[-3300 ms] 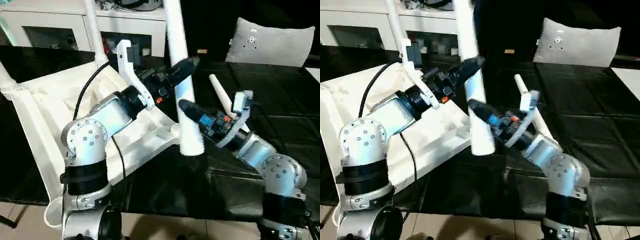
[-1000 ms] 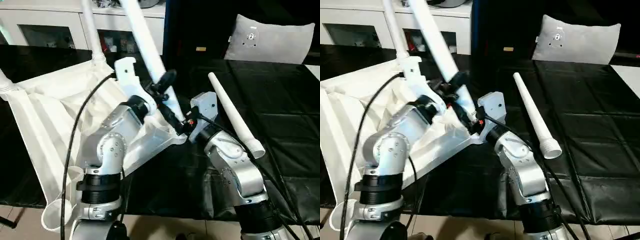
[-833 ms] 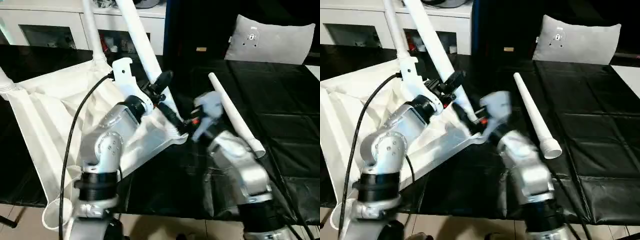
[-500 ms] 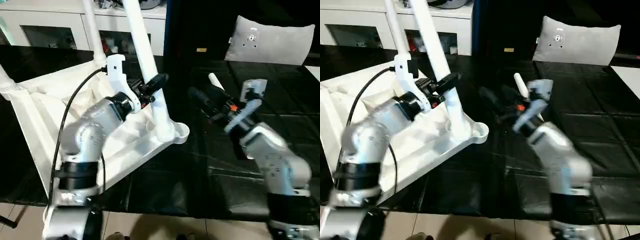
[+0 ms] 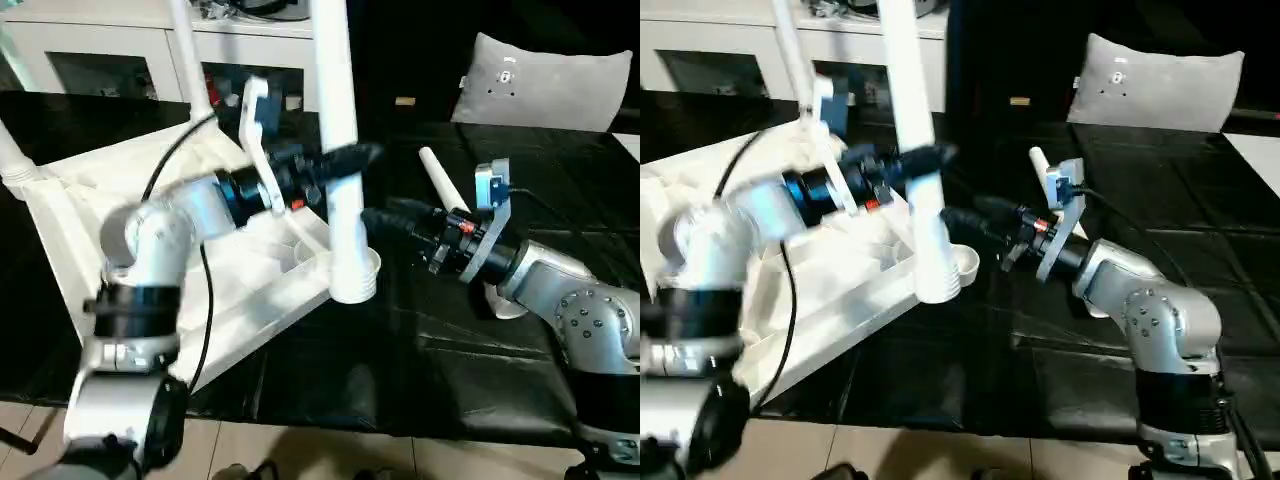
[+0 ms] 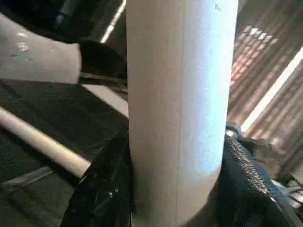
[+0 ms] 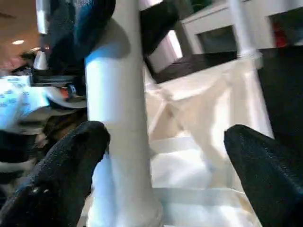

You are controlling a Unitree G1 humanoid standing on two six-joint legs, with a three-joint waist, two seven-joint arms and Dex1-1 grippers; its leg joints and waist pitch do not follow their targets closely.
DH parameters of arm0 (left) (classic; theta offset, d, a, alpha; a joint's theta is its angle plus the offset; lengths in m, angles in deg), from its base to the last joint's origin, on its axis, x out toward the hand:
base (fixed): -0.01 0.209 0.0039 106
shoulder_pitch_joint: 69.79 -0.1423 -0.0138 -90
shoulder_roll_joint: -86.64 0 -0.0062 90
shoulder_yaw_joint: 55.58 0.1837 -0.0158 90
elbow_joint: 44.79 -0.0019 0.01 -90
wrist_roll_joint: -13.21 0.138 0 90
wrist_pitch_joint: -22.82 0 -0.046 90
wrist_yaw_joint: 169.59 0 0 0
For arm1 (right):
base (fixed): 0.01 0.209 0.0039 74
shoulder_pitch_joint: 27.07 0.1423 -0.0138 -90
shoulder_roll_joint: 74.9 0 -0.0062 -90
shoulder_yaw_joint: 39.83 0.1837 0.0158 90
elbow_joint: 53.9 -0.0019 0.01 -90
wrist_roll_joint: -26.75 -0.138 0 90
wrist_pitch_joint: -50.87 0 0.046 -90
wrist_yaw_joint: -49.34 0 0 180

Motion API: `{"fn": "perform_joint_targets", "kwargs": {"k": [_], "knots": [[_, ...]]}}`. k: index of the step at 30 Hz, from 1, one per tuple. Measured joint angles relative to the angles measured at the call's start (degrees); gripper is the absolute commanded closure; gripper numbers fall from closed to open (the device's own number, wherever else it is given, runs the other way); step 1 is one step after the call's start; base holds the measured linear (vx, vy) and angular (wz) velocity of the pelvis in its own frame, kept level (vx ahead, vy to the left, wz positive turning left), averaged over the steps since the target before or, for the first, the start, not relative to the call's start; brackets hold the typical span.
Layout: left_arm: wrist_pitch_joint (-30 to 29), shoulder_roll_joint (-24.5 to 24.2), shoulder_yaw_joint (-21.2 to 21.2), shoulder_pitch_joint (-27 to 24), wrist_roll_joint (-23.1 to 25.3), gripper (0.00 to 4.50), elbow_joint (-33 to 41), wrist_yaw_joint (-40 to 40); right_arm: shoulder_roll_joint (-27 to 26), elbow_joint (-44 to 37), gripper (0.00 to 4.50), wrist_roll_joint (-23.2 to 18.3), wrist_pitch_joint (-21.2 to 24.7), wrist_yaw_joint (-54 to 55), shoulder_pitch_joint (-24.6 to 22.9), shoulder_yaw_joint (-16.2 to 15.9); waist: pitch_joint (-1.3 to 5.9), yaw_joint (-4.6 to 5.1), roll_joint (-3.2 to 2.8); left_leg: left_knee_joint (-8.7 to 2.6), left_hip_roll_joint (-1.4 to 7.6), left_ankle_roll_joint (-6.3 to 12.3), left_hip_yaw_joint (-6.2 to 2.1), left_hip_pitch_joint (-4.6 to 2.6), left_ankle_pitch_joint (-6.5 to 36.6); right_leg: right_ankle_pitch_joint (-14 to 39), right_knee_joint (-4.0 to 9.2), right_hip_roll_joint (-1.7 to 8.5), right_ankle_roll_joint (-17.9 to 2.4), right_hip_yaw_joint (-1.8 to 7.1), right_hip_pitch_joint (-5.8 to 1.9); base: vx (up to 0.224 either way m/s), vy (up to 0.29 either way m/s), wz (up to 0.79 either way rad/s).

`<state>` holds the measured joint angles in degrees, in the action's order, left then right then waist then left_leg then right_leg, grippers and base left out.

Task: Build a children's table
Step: Pick table leg

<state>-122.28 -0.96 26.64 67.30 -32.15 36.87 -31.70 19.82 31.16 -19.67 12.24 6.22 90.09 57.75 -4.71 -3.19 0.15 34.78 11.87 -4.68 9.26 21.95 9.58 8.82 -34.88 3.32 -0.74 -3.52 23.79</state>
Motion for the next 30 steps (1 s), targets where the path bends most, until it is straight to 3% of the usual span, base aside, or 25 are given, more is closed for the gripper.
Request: {"fn": "perform_joint_targets", "kwargs": {"k": [8,16,20,30], "knots": [[2.11,-2.86,5.53,-0.10,2.27,2.64,0.73,-6.09,2.29,-1.19,0.00,-0.73,0.98,-4.21,-0.01,-2.03,0.00,-0.55,0.00,0.01,-0.01,0.02,0.03,0.02,-0.01,0.01,0.01,0.07,0.02,0.00,-0.01,0.000,0.000,0.00],[4.42,-3.61,10.59,-0.10,5.17,2.64,1.98,-9.73,4.21,-1.14,0.00,2.12,1.11,-6.22,0.02,-8.21,0.00,-0.43,0.00,0.00,0.00,0.00,0.03,0.02,-0.02,0.02,-0.01,0.07,0.03,-0.01,0.00,0.000,0.000,0.00],[5.67,-3.73,11.64,-0.09,5.74,2.64,2.41,-11.16,4.61,-0.96,0.40,3.18,1.09,-7.40,0.02,-10.13,0.00,-0.43,0.00,0.00,0.00,0.00,0.03,0.03,-0.02,0.03,-0.01,0.07,0.05,-0.01,0.00,0.000,0.000,0.00],[6.80,-3.45,13.21,-0.09,6.36,2.64,3.69,-12.93,3.75,0.68,1.29,2.74,1.12,-8.82,0.36,-10.45,0.00,-0.39,0.01,0.01,0.01,0.01,0.04,0.04,-0.02,0.02,-0.01,0.07,0.04,-0.01,0.01,0.000,0.000,0.00]]}}
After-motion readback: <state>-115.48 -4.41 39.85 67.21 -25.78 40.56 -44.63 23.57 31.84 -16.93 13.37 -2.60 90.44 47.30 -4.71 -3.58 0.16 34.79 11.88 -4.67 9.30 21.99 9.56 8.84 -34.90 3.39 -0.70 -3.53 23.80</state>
